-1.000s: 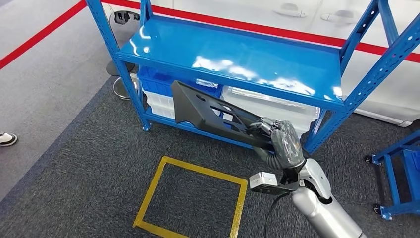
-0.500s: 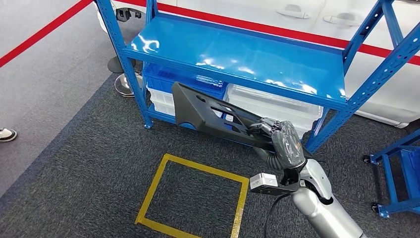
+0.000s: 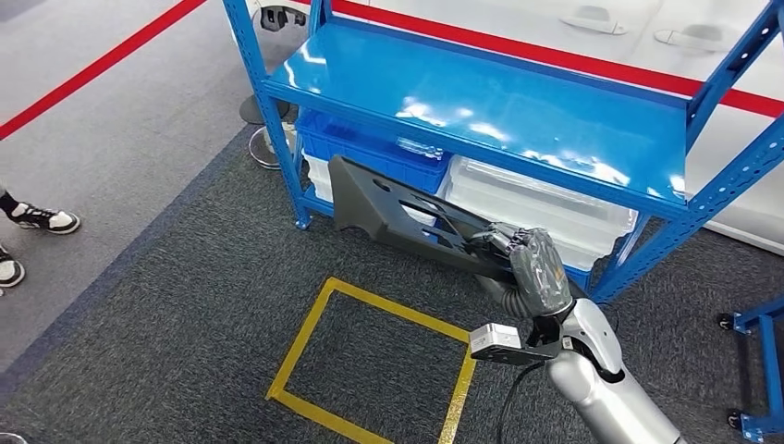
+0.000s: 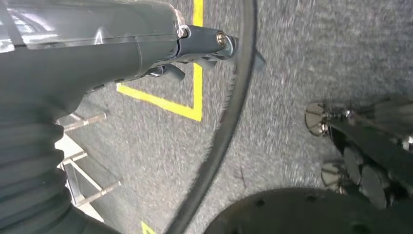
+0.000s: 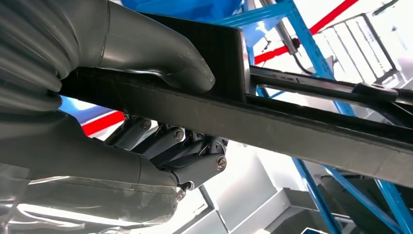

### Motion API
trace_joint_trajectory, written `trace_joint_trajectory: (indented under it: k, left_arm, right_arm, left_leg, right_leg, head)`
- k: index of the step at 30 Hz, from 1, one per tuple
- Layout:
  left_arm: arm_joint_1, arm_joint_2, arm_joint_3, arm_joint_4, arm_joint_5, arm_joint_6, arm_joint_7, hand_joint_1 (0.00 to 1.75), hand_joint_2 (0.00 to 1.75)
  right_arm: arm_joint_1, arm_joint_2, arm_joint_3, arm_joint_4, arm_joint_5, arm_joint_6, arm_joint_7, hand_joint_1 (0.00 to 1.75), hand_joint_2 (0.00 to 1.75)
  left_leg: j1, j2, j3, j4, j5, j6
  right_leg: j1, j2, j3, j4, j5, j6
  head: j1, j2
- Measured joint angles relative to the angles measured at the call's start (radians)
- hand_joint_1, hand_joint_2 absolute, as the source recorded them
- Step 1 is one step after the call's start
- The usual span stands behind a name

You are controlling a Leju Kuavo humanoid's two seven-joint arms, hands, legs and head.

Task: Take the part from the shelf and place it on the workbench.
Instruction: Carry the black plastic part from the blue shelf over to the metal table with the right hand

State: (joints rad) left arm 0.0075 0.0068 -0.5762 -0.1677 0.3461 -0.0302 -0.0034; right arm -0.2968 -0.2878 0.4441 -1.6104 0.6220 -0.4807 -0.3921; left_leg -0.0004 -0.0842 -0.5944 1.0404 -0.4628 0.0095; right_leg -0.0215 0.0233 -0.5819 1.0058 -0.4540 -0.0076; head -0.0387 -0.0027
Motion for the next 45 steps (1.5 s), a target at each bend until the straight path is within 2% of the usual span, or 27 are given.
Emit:
trace_joint_trajectory:
  k: [2, 4, 5, 6, 8, 10, 12, 14, 16, 18, 20, 21, 22, 23, 25, 27, 29, 31, 33, 35, 36, 37, 38, 40, 42, 44, 45]
  left_arm:
    - [-0.001, 0.000, 0.000, 0.000, -0.001, 0.000, 0.000, 0.00, 1.75]
    - [-0.002, -0.001, 0.000, 0.000, -0.001, 0.000, -0.001, 0.00, 1.75]
    - [-0.002, -0.001, 0.000, 0.000, -0.001, 0.000, -0.001, 0.00, 1.75]
    - [-0.001, -0.001, 0.000, 0.000, -0.001, 0.000, -0.001, 0.00, 1.75]
    - [0.000, 0.000, 0.000, 0.000, -0.001, 0.000, -0.001, 0.00, 1.75]
    - [-0.001, 0.000, 0.000, 0.000, -0.001, 0.000, -0.001, 0.00, 1.75]
    - [-0.002, 0.000, -0.001, 0.000, -0.001, 0.000, -0.001, 0.00, 1.75]
    - [0.001, 0.000, -0.001, 0.000, -0.001, 0.000, 0.000, 0.00, 1.75]
    - [0.004, 0.000, -0.001, 0.000, 0.000, 0.000, 0.000, 0.00, 1.75]
    - [0.003, 0.000, -0.001, 0.000, 0.002, 0.000, 0.000, 0.00, 1.75]
    - [0.003, 0.000, -0.001, 0.000, 0.006, 0.000, 0.000, 0.00, 1.75]
    - [0.003, 0.000, -0.001, 0.000, 0.008, 0.000, 0.000, 0.00, 1.75]
    - [0.003, 0.000, -0.001, 0.000, 0.009, 0.000, 0.000, 0.00, 1.75]
    - [0.003, -0.001, -0.001, 0.000, 0.011, 0.000, 0.000, 0.00, 1.75]
    - [0.002, -0.002, -0.001, 0.000, 0.012, 0.000, 0.000, 0.00, 1.75]
    - [0.002, -0.003, -0.001, 0.000, 0.013, 0.000, 0.000, 0.00, 1.75]
    - [0.006, -0.002, -0.001, 0.000, 0.014, 0.000, 0.000, 0.00, 1.75]
    - [0.008, -0.003, -0.001, 0.000, 0.015, -0.001, 0.000, 0.00, 1.75]
    - [0.006, -0.003, -0.001, 0.000, 0.015, -0.001, 0.000, 0.00, 1.75]
    - [0.004, -0.003, -0.001, 0.000, 0.016, -0.001, 0.000, 0.00, 1.75]
    - [0.004, -0.003, -0.001, 0.000, 0.016, -0.001, 0.000, 0.00, 1.75]
    - [0.004, -0.003, -0.001, 0.000, 0.016, -0.001, 0.000, 0.00, 1.75]
    - [0.005, -0.003, -0.001, 0.000, 0.016, -0.001, 0.000, 0.00, 1.75]
    - [0.004, -0.002, -0.001, 0.000, 0.016, -0.001, 0.000, 0.00, 1.75]
    - [0.003, -0.002, -0.001, 0.000, 0.016, -0.001, 0.000, 0.00, 1.75]
    - [0.005, -0.001, -0.001, 0.000, 0.016, -0.001, 0.000, 0.00, 1.75]
    - [0.006, -0.002, -0.001, 0.000, 0.017, -0.001, 0.000, 0.00, 1.75]
  right_arm:
    - [-0.002, 0.000, 0.000, 0.000, 0.000, 0.001, 0.000, 1.75, 1.75]
    - [-0.002, 0.000, 0.000, 0.001, -0.001, 0.001, 0.000, 1.75, 1.75]
    - [-0.002, 0.000, 0.000, 0.001, -0.001, 0.002, 0.001, 1.75, 1.75]
    - [-0.001, 0.000, 0.000, 0.001, -0.001, 0.002, 0.002, 1.75, 1.75]
    - [-0.002, 0.000, 0.000, 0.001, 0.000, 0.002, 0.004, 1.75, 1.75]
    - [-0.003, 0.000, -0.001, 0.001, 0.000, 0.002, 0.004, 1.75, 1.75]
    - [-0.002, 0.000, -0.001, 0.001, 0.001, 0.002, 0.003, 1.75, 1.75]
    - [0.000, 0.000, -0.001, 0.001, 0.002, 0.000, -0.001, 1.75, 1.75]
    - [0.002, 0.000, -0.001, 0.000, 0.002, -0.003, -0.005, 1.75, 1.75]
    - [0.006, -0.001, -0.002, 0.000, 0.000, -0.004, -0.004, 1.75, 1.75]
    - [0.012, -0.001, -0.003, -0.001, -0.001, -0.004, 0.000, 1.75, 1.75]
    - [0.016, -0.001, -0.003, -0.001, -0.001, -0.004, 0.002, 1.75, 1.75]
    - [0.018, -0.001, -0.003, -0.002, -0.002, -0.004, 0.002, 1.75, 1.75]
    - [0.019, -0.001, -0.003, -0.002, -0.002, -0.004, 0.003, 1.75, 1.75]
    - [0.019, -0.001, -0.004, -0.006, -0.003, -0.004, 0.003, 1.75, 1.75]
    - [0.020, -0.001, -0.004, -0.009, -0.003, -0.004, 0.003, 1.75, 1.75]
    - [0.020, -0.001, -0.005, -0.010, -0.004, -0.004, 0.003, 1.75, 1.75]
    - [0.020, -0.001, -0.005, -0.012, -0.004, -0.004, 0.003, 1.75, 1.75]
    - [0.020, -0.001, -0.005, -0.015, -0.004, -0.004, 0.003, 1.75, 1.75]
    - [0.022, -0.002, -0.005, -0.016, -0.004, -0.004, 0.003, 1.75, 1.75]
    - [0.023, -0.002, -0.005, -0.016, -0.004, -0.004, 0.004, 1.75, 1.75]
    - [0.023, -0.002, -0.005, -0.016, -0.004, -0.004, 0.004, 1.75, 1.75]
    - [0.023, -0.002, -0.005, -0.016, -0.004, -0.004, 0.003, 1.75, 1.75]
    - [0.023, -0.001, -0.005, -0.018, -0.004, -0.004, 0.003, 1.75, 1.75]
    - [0.023, -0.002, -0.005, -0.019, -0.004, -0.004, 0.004, 1.75, 1.75]
    - [0.023, -0.001, -0.005, -0.019, -0.004, -0.004, 0.003, 1.75, 1.75]
    - [0.022, -0.001, -0.005, -0.020, -0.004, -0.004, 0.003, 1.75, 1.75]
  left_leg:
    - [0.002, 0.043, -0.039, 0.087, -0.053, -0.012]
    - [0.007, 0.067, -0.097, 0.210, -0.105, -0.021]
    - [0.010, 0.072, -0.113, 0.244, -0.111, -0.025]
    - [0.012, 0.076, -0.113, 0.244, -0.099, -0.027]
    - [0.013, 0.094, -0.057, 0.137, -0.036, -0.027]
    - [0.006, 0.125, 0.001, 0.019, 0.004, -0.018]
    - [-0.002, 0.129, 0.013, -0.013, 0.008, -0.005]
    - [0.000, 0.107, 0.010, -0.019, 0.016, 0.007]
    - [0.005, 0.090, 0.011, -0.028, 0.025, 0.020]
    - [0.006, 0.075, 0.008, -0.030, 0.031, 0.028]
    - [0.006, 0.054, 0.004, -0.028, 0.034, 0.030]
    - [0.005, 0.042, 0.002, -0.026, 0.034, 0.031]
    - [0.005, 0.029, 0.001, -0.023, 0.034, 0.030]
    - [0.006, 0.016, 0.001, -0.020, 0.034, 0.029]
    - [0.005, -0.007, -0.004, -0.012, 0.033, 0.021]
    - [0.005, -0.028, -0.013, -0.009, 0.036, 0.009]
    - [0.008, -0.044, -0.021, -0.009, 0.040, -0.004]
    - [0.007, -0.008, -0.037, 0.021, 0.020, -0.016]
    - [0.007, 0.051, -0.081, 0.122, -0.039, -0.025]
    - [0.011, 0.073, -0.135, 0.244, -0.093, -0.031]
    - [0.011, 0.077, -0.144, 0.272, -0.098, -0.031]
    - [0.011, 0.079, -0.133, 0.257, -0.082, -0.030]
    - [0.011, 0.085, -0.103, 0.206, -0.053, -0.026]
    - [0.002, 0.127, -0.027, 0.063, -0.001, -0.012]
    - [-0.009, 0.154, 0.005, -0.006, 0.014, 0.003]
    - [-0.010, 0.133, 0.003, -0.014, 0.018, 0.013]
    - [-0.008, 0.122, 0.004, -0.020, 0.023, 0.018]
  right_leg:
    - [-0.001, -0.024, 0.006, -0.007, 0.002, -0.006]
    - [0.002, -0.047, 0.006, -0.005, 0.000, -0.009]
    - [0.003, -0.059, 0.005, -0.003, -0.001, -0.010]
    - [0.003, -0.069, 0.005, -0.001, -0.003, -0.010]
    - [0.003, -0.090, 0.006, 0.005, -0.008, -0.007]
    - [0.007, -0.109, 0.007, 0.012, -0.013, 0.001]
    - [0.011, -0.127, 0.007, 0.014, -0.015, 0.009]
    - [0.009, -0.137, 0.009, 0.015, -0.017, 0.019]
    - [0.005, -0.100, -0.005, 0.053, -0.051, 0.027]
    - [0.002, -0.048, -0.052, 0.161, -0.117, 0.029]
    - [0.002, -0.031, -0.101, 0.270, -0.160, 0.031]
    - [0.001, -0.028, -0.108, 0.285, -0.155, 0.031]
    - [0.000, -0.026, -0.096, 0.262, -0.132, 0.031]
    - [-0.002, -0.017, -0.067, 0.206, -0.096, 0.029]
    - [-0.006, 0.023, -0.007, 0.082, -0.046, 0.026]
    - [-0.006, 0.047, 0.015, 0.030, -0.037, 0.023]
    - [-0.005, 0.027, 0.015, 0.025, -0.034, 0.016]
    - [-0.006, 0.003, 0.018, 0.018, -0.029, 0.005]
    - [-0.003, -0.023, 0.019, 0.015, -0.028, -0.005]
    - [0.002, -0.050, 0.018, 0.016, -0.029, -0.009]
    - [0.004, -0.064, 0.018, 0.017, -0.030, -0.010]
    - [0.005, -0.077, 0.019, 0.017, -0.031, -0.011]
    - [0.007, -0.090, 0.020, 0.017, -0.033, -0.011]
    - [0.011, -0.112, 0.025, 0.018, -0.036, -0.008]
    - [0.016, -0.133, 0.027, 0.017, -0.039, -0.001]
    - [0.019, -0.155, 0.029, 0.014, -0.039, 0.007]
    - [0.018, -0.149, 0.031, 0.016, -0.044, 0.011]
  head:
    - [0.000, 0.000]
    - [0.000, 0.000]
    - [0.000, 0.000]
    - [0.000, 0.000]
    - [0.000, 0.000]
    - [0.000, 0.000]
    - [0.000, 0.000]
    - [0.000, 0.000]
    - [0.000, 0.000]
    - [0.000, 0.000]
    - [0.000, 0.000]
    - [0.000, 0.000]
    - [0.000, 0.000]
    - [0.000, 0.000]
    - [0.000, 0.000]
    - [0.000, 0.000]
    - [0.000, 0.000]
    - [0.000, 0.000]
    - [0.000, 0.000]
    - [0.000, 0.000]
    - [0.000, 0.000]
    - [0.000, 0.000]
    - [0.000, 0.000]
    - [0.000, 0.000]
    - [0.000, 0.000]
    - [0.000, 0.000]
    - [0.000, 0.000]
